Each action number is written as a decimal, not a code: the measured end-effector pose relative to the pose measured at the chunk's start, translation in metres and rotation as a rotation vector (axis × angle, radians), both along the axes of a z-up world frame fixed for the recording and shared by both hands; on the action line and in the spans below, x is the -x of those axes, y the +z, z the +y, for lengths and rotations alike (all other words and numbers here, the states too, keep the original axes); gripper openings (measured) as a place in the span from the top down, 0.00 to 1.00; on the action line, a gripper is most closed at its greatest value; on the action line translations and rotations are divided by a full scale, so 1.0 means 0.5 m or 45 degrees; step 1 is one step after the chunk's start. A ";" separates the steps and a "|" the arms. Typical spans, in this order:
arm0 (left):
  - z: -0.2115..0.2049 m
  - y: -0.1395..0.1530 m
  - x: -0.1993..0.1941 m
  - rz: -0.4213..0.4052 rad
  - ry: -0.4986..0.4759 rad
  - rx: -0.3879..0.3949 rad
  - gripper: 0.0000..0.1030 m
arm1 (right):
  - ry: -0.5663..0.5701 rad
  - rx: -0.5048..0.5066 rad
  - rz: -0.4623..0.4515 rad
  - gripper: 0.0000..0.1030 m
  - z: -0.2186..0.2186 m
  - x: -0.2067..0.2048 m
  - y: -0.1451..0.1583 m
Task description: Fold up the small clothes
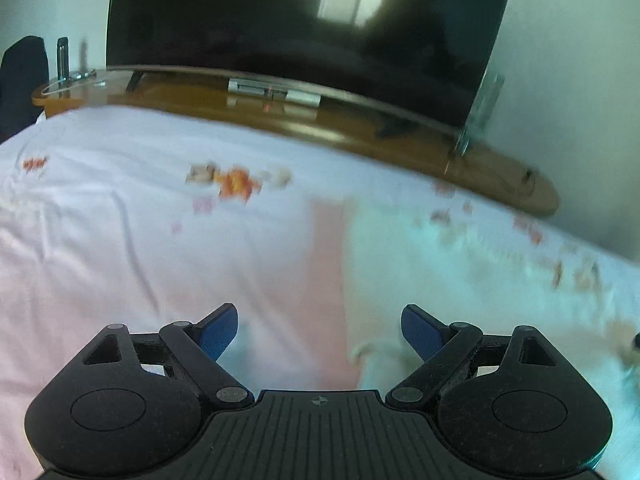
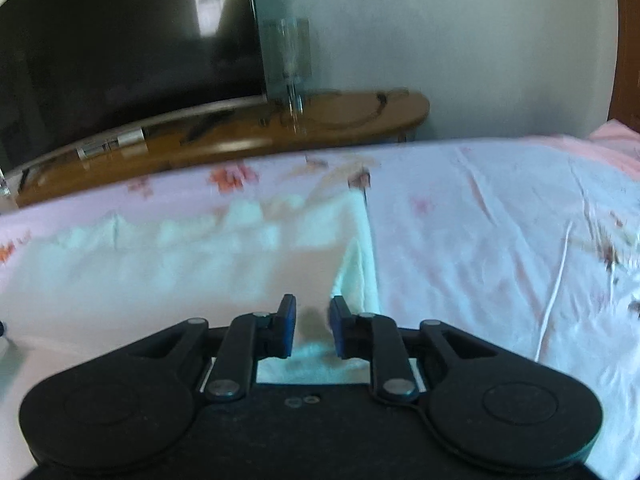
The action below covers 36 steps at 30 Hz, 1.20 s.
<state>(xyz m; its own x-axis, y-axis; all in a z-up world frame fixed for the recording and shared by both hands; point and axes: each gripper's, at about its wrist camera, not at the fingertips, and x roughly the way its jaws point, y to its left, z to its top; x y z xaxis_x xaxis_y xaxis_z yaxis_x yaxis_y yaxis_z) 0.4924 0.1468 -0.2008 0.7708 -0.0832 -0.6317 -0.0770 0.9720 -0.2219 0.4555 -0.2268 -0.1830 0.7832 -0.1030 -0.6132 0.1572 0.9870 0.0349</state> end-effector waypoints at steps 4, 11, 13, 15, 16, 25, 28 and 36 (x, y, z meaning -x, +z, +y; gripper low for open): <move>-0.029 0.020 -0.053 -0.033 -0.063 0.043 0.13 | 0.039 -0.009 0.004 0.79 0.015 -0.027 0.005; -0.107 -0.017 -0.155 0.007 -0.199 0.084 0.14 | 0.086 0.000 0.058 0.79 0.036 -0.082 -0.019; -0.112 -0.033 -0.181 0.020 -0.191 0.046 0.14 | 0.099 0.017 0.055 0.79 0.040 -0.098 -0.021; -0.110 -0.045 -0.202 0.023 -0.177 0.014 0.14 | 0.107 0.043 0.071 0.80 0.038 -0.114 -0.029; -0.109 -0.047 -0.208 0.019 -0.176 -0.001 0.14 | 0.101 0.062 0.087 0.81 0.035 -0.121 -0.037; -0.082 -0.022 -0.129 0.007 -0.144 -0.036 0.13 | 0.065 0.011 0.028 0.81 0.010 -0.082 -0.023; -0.098 -0.008 -0.075 -0.016 -0.212 -0.061 0.13 | 0.087 0.032 0.054 0.78 0.018 -0.049 -0.023; -0.145 -0.032 -0.018 0.052 -0.268 -0.197 0.13 | 0.110 0.041 0.115 0.79 0.028 0.012 -0.039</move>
